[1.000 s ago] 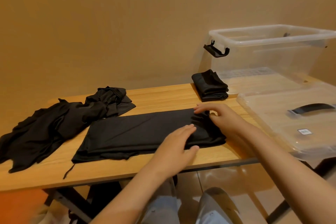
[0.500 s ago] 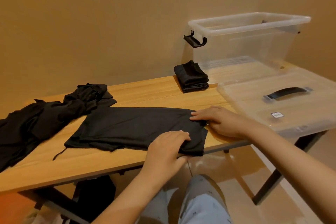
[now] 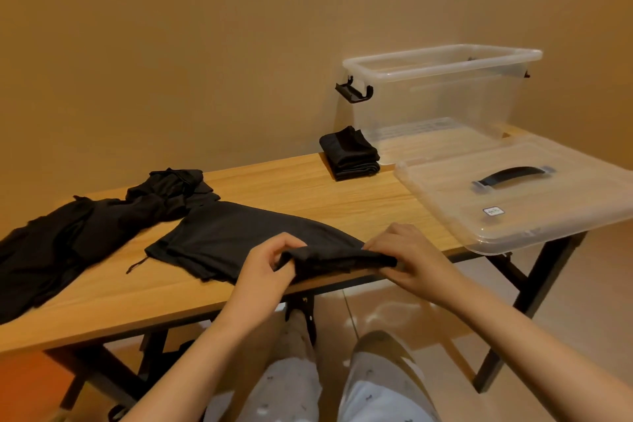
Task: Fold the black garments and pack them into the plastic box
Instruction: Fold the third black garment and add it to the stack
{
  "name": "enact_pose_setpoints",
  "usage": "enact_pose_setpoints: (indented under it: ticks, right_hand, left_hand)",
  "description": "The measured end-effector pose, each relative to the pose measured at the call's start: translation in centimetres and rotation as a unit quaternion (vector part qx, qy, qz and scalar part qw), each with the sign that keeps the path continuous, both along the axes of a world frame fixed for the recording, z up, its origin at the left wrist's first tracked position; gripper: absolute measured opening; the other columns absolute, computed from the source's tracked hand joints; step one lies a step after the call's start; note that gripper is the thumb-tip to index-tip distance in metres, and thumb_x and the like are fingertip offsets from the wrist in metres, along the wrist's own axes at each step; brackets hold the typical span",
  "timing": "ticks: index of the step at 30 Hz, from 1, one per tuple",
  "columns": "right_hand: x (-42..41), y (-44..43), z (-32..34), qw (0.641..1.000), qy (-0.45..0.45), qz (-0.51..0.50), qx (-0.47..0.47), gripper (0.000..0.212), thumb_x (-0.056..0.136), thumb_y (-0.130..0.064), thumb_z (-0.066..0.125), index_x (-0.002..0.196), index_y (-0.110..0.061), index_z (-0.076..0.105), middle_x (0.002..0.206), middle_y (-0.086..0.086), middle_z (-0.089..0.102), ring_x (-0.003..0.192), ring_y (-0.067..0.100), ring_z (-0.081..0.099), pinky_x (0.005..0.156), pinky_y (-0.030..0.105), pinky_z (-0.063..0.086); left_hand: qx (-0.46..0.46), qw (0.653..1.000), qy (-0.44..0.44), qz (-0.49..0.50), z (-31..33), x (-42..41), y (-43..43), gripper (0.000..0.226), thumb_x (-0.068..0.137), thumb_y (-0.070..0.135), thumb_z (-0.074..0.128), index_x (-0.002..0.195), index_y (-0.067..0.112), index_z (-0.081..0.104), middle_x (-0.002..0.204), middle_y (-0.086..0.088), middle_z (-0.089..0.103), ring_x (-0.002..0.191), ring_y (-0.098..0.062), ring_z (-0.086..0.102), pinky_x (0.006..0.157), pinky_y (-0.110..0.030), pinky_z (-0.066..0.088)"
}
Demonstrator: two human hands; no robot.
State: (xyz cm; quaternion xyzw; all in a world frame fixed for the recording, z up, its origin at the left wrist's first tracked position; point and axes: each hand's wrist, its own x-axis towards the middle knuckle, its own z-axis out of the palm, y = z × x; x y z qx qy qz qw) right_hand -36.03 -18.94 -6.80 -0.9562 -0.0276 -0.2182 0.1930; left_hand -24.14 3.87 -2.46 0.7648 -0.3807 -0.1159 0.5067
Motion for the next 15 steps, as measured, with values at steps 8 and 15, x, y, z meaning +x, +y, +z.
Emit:
enact_pose_setpoints:
  ticks: [8, 15]
  right_hand:
    - [1.3, 2.7, 5.9, 0.956, -0.071, 0.030, 0.284, 0.010, 0.091, -0.004, 0.059, 0.093, -0.012, 0.066, 0.086, -0.009, 0.065, 0.086, 0.007, 0.061, 0.078, 0.017, 0.048]
    - [5.3, 4.6, 13.5, 0.880, -0.179, 0.021, 0.439, 0.019, 0.097, -0.018, 0.053, 0.106, -0.014, 0.069, 0.099, 0.013, 0.070, 0.098, 0.032, 0.065, 0.076, 0.049, 0.054]
  left_hand:
    - [-0.079, 0.995, 0.061, 0.025, 4.6, 2.3, 1.8, 0.012, 0.095, 0.016, 0.057, 0.093, 0.015, 0.069, 0.086, 0.003, 0.072, 0.085, -0.007, 0.068, 0.069, -0.018, 0.052]
    - [-0.183, 0.980, 0.075, 0.019, 11.8, 5.0, 0.5, 0.017, 0.095, 0.010, 0.055, 0.089, 0.016, 0.070, 0.083, 0.000, 0.074, 0.080, -0.016, 0.071, 0.061, -0.021, 0.053]
